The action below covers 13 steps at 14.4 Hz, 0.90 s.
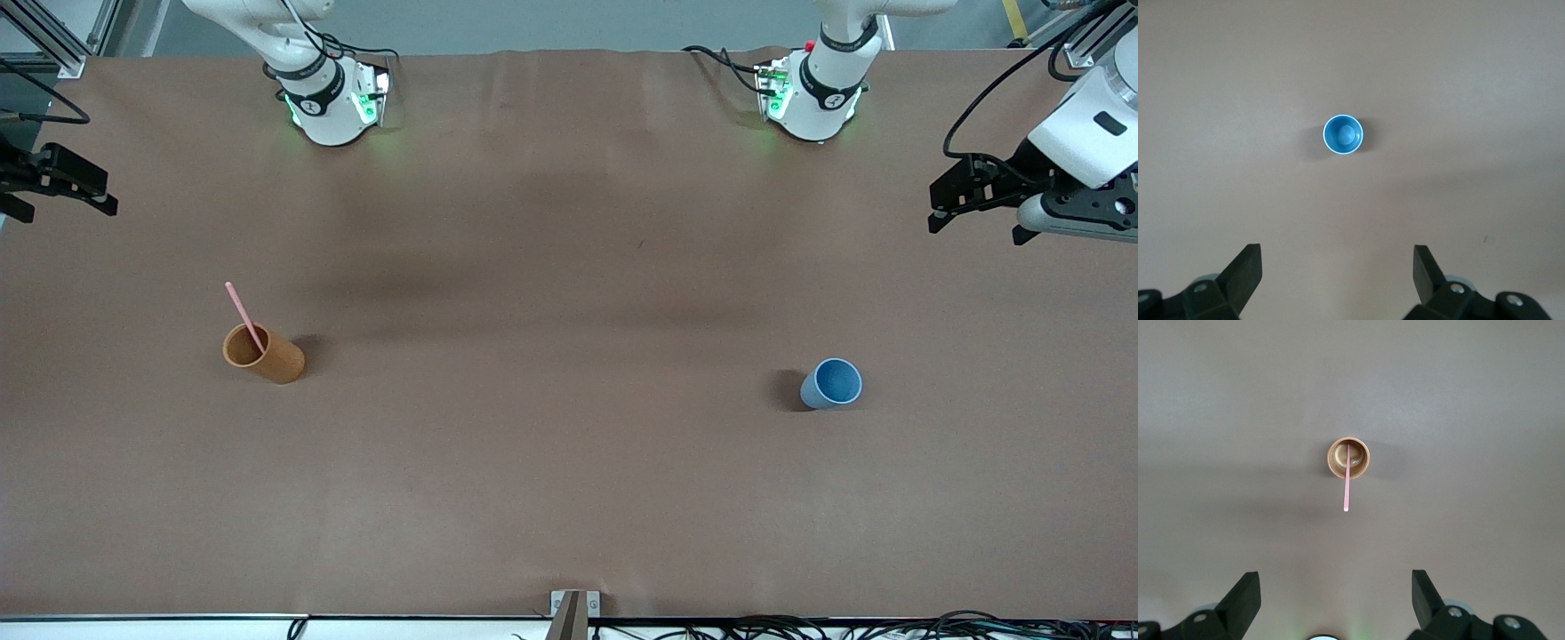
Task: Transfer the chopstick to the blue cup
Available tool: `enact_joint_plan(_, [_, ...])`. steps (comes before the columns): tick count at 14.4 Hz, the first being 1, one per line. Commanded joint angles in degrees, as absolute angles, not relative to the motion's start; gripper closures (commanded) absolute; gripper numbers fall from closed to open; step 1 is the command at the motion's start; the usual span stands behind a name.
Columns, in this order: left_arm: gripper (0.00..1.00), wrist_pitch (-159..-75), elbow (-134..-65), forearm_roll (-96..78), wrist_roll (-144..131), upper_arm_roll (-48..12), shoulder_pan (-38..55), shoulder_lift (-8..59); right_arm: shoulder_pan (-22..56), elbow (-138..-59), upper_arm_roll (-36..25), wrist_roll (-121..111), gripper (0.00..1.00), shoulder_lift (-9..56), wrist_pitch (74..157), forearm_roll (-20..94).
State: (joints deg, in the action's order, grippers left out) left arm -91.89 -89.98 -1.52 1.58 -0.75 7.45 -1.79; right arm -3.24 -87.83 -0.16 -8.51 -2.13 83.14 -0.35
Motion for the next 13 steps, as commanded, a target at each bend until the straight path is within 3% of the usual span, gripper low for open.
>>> enact_joint_plan(1, [0.00,-91.50,-88.77,-1.32,2.71,-1.05,7.38,-1.41,-3.69,-87.89,0.00,-9.05,0.00,-2.11,83.50,0.35])
enact_joint_plan(7, [0.00,-91.58,-88.85,-1.41,3.69,-0.97,6.42,-0.71,-3.52,-88.76,0.00,-9.14,0.00,-2.20,84.11,0.35])
enact_joint_plan(13, [0.00,-108.33,-92.72,-2.19,9.76,-0.79,-0.60,14.82,-4.65,-97.97,-0.18,-9.32,0.02,-2.90,89.10,0.26])
